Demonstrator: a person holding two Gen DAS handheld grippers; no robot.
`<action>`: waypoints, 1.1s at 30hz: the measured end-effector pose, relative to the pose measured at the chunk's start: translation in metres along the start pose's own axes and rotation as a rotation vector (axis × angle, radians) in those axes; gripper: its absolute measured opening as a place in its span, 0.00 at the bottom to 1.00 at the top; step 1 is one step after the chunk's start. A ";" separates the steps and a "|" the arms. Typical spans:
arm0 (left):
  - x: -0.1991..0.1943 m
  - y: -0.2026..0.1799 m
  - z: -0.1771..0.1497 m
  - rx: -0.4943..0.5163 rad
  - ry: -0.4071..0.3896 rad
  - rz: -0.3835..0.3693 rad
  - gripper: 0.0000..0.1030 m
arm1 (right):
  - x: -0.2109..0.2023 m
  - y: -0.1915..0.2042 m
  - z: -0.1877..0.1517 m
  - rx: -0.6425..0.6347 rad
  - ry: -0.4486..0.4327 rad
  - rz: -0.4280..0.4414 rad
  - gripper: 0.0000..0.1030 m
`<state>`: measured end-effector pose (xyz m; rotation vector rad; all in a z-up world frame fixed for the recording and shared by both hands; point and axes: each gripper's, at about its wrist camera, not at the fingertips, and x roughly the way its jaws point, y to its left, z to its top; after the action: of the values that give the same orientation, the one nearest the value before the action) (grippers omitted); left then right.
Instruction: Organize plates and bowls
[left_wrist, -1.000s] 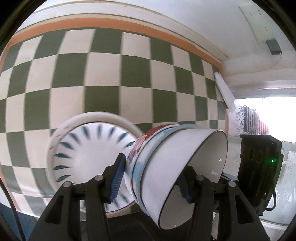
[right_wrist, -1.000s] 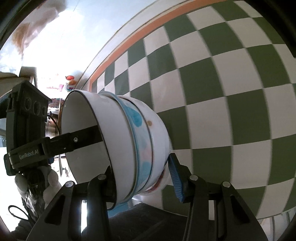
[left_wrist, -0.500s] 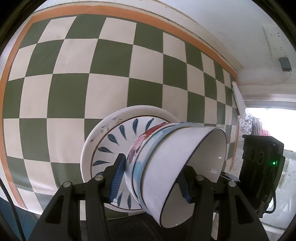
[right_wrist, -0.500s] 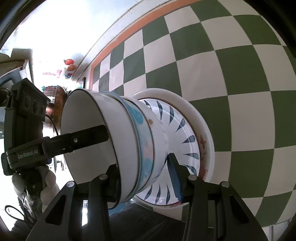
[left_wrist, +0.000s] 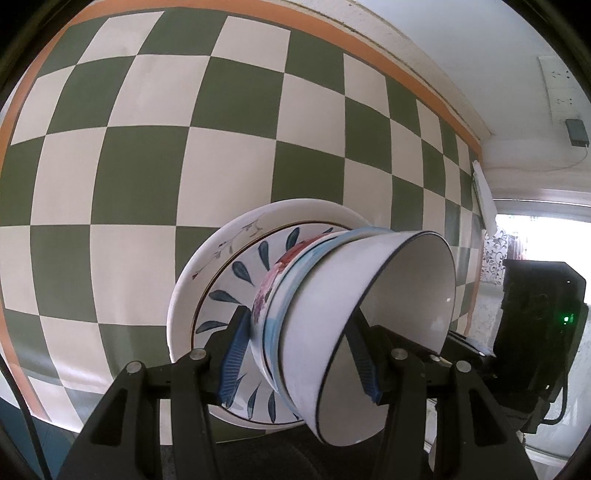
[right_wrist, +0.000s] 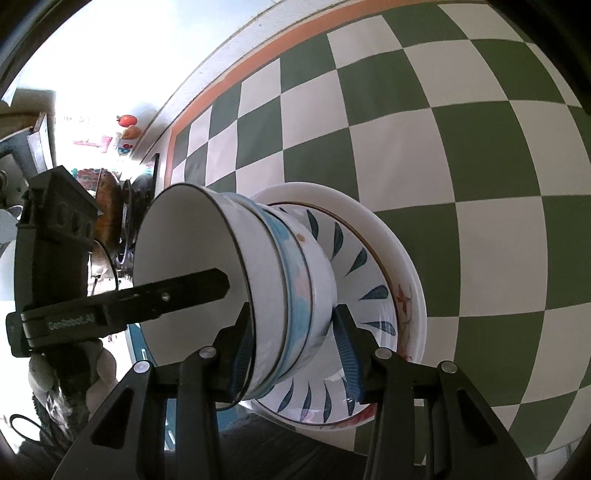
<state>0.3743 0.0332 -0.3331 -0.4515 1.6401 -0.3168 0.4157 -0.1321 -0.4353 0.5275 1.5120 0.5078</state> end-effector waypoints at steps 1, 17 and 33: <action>0.000 0.001 0.000 -0.004 0.001 -0.002 0.48 | 0.000 0.000 0.000 0.000 -0.001 0.001 0.43; -0.012 -0.004 -0.009 0.033 -0.035 0.051 0.48 | -0.006 0.009 -0.007 -0.003 -0.006 -0.050 0.42; -0.059 -0.017 -0.051 0.132 -0.202 0.249 0.71 | -0.049 0.055 -0.044 -0.114 -0.111 -0.276 0.46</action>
<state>0.3302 0.0425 -0.2672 -0.1702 1.4486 -0.1847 0.3719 -0.1180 -0.3628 0.2480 1.4128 0.3413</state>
